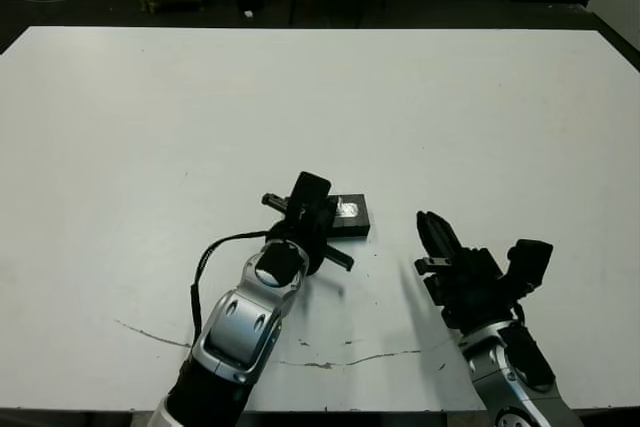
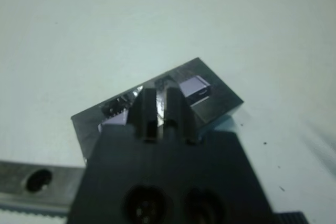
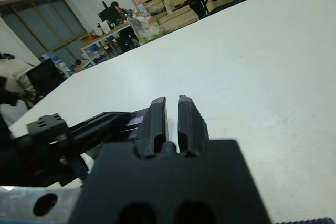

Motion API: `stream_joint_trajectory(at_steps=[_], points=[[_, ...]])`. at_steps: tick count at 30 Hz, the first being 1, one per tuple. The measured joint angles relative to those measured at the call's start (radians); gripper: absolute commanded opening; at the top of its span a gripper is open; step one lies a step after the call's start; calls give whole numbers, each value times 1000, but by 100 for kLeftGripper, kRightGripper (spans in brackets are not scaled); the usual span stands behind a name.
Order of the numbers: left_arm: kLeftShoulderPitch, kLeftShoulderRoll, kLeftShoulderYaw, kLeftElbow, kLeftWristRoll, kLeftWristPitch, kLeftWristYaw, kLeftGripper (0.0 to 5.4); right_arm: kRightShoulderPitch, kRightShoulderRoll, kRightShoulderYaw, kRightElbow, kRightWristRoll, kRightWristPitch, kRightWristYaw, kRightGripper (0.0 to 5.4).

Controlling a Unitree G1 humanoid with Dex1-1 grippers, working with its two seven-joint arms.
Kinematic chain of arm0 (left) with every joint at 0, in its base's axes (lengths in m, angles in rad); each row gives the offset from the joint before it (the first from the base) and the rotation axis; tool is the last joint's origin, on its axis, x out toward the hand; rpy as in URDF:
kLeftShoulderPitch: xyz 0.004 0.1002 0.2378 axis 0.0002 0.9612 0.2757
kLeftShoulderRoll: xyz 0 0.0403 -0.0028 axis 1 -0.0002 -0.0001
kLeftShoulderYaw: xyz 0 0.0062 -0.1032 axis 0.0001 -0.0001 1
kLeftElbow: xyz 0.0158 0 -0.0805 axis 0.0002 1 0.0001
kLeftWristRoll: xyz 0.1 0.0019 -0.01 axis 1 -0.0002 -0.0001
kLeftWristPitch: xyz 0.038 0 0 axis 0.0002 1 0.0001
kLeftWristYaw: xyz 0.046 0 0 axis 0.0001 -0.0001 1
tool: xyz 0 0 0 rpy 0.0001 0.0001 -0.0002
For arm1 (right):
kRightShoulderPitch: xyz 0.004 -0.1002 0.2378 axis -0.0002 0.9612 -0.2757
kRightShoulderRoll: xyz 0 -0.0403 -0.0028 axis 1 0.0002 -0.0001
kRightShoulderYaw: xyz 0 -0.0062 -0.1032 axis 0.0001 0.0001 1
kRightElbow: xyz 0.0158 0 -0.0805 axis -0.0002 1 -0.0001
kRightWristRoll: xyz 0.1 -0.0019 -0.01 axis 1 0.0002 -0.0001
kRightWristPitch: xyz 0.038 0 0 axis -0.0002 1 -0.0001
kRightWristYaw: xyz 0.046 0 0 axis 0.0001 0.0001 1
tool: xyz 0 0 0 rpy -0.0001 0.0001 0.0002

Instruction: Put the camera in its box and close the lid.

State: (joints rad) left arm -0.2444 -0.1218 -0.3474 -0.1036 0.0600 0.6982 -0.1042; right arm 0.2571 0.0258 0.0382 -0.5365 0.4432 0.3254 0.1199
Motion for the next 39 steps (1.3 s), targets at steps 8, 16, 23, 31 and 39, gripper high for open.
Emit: stream_joint_trajectory(at_steps=[8,16,23,31,39], points=[[50,25,35,-54,-23,-17,-23,2,4,-2,-5,12,16,0,8,0],[164,156,101,-289,-54,20,-79,2,-7,-2,-12,23,17,-3,17,0],[180,159,231,-572,-149,38,-80,2,-26,-10,-37,27,22,-5,27,0],[203,191,407,-584,-165,-291,-53,2,-124,-61,-107,-8,36,47,-19,0],[217,187,512,-270,-126,-672,37,2,-275,-94,-184,102,12,-8,-29,0]])
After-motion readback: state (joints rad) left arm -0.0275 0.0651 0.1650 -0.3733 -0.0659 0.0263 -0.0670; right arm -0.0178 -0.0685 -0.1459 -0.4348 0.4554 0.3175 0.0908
